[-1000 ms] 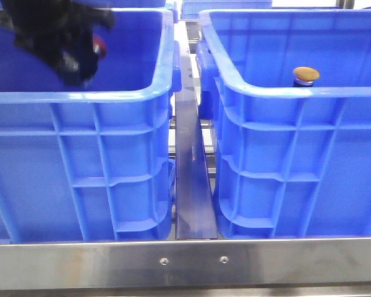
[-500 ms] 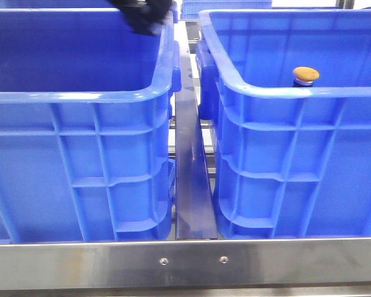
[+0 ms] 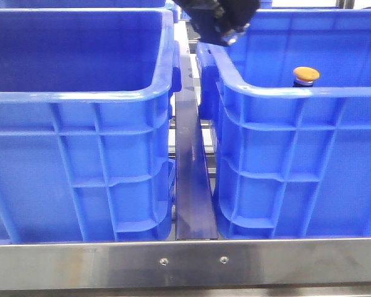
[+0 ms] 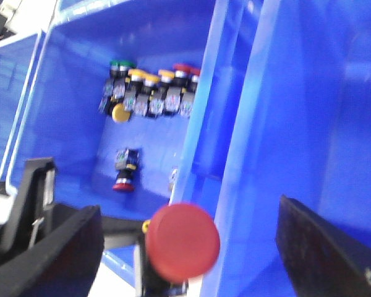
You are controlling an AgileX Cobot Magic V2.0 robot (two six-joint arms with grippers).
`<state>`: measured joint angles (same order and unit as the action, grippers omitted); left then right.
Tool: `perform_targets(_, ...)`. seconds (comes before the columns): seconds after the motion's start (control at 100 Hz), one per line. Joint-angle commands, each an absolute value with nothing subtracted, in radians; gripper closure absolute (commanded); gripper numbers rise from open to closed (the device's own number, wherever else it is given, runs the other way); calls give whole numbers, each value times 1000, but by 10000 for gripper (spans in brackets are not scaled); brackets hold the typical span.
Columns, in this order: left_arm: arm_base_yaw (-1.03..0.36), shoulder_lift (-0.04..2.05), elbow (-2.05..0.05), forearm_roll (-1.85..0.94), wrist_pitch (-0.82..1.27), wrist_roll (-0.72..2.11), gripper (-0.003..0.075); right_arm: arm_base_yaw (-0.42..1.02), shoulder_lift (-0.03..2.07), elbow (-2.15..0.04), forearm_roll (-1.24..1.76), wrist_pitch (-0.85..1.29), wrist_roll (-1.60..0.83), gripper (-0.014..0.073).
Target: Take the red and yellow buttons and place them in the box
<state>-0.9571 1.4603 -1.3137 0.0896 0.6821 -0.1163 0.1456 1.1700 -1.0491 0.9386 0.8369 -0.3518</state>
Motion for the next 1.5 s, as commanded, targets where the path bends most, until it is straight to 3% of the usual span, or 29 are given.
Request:
perform_targets(0.0, -971, 1419, -1341, 86, 622, -116, 635, 144, 1180, -1080, 1025, 844, -394, 1)
perform_targets(0.43, -971, 1419, -1341, 86, 618, -116, 635, 145, 1227, -1080, 1052, 979, -446, 13)
perform_targets(0.5, -971, 1419, -1341, 86, 618, -116, 635, 145, 1227, -1080, 1052, 978, -446, 88)
perform_targets(0.62, -971, 1419, -1341, 86, 631, -116, 635, 145, 1227, -1080, 1052, 979, -446, 344)
perform_targets(0.71, -971, 1419, -1341, 86, 631, -114, 624, 145, 1227, -1080, 1053, 978, -449, 454)
perform_targets(0.81, -971, 1419, -1341, 86, 633, -93, 510, 145, 1227, -1080, 1053, 969, -449, 473)
perform_targets(0.93, -971, 1419, -1343, 86, 641, -93, 237, 145, 1227, -1080, 1057, 932, -450, 473)
perform_targets(1.03, -965, 1417, -1345, 88, 670, -93, 92, 135, 1226, -1086, 1057, 871, -469, 473)
perform_targets(1.49, -958, 1381, -1345, 90, 692, -93, 80, -110, 1229, -1153, 885, 646, -969, 475)
